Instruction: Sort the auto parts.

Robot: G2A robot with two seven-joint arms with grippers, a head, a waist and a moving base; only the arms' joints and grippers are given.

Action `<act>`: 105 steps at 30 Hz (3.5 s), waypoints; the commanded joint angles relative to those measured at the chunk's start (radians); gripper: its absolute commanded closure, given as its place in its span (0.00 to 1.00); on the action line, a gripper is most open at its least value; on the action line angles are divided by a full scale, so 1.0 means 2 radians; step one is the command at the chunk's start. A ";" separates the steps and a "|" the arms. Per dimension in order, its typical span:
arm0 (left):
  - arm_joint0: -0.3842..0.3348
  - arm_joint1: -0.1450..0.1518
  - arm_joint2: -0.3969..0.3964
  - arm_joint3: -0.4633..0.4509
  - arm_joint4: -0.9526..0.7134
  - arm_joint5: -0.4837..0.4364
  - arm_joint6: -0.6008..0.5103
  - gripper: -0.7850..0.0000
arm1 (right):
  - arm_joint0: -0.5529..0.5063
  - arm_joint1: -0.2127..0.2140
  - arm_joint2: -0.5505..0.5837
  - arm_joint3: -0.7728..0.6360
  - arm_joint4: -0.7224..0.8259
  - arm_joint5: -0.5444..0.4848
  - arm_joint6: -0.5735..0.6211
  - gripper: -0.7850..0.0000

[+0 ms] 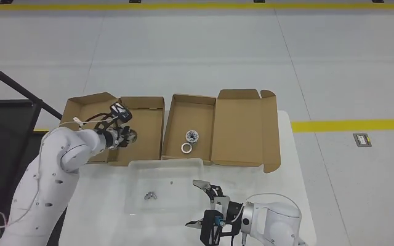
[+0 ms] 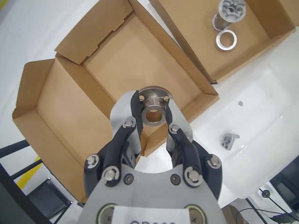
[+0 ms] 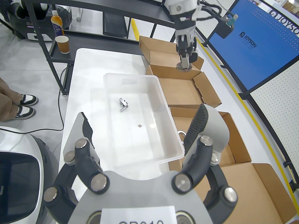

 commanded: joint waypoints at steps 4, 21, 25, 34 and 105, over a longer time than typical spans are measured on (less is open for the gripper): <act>-0.100 -0.037 0.092 0.154 0.001 0.012 0.025 1.00 | 0.000 0.000 0.000 0.000 0.000 0.000 0.000 0.00; -0.200 -0.133 0.219 0.377 0.027 0.005 0.072 0.73 | 0.000 0.000 0.000 0.000 0.000 0.000 0.000 0.00; -0.208 -0.142 0.222 0.400 0.030 -0.001 0.082 0.38 | 0.000 0.000 0.000 0.000 0.000 0.000 0.000 0.00; -0.231 -0.135 0.193 0.428 0.016 -0.066 0.129 0.12 | 0.000 0.000 0.000 0.000 0.000 0.000 0.000 0.00; 0.198 0.045 0.067 -0.194 0.127 -0.150 -0.011 0.21 | 0.000 0.000 0.000 0.000 0.000 0.000 0.000 0.00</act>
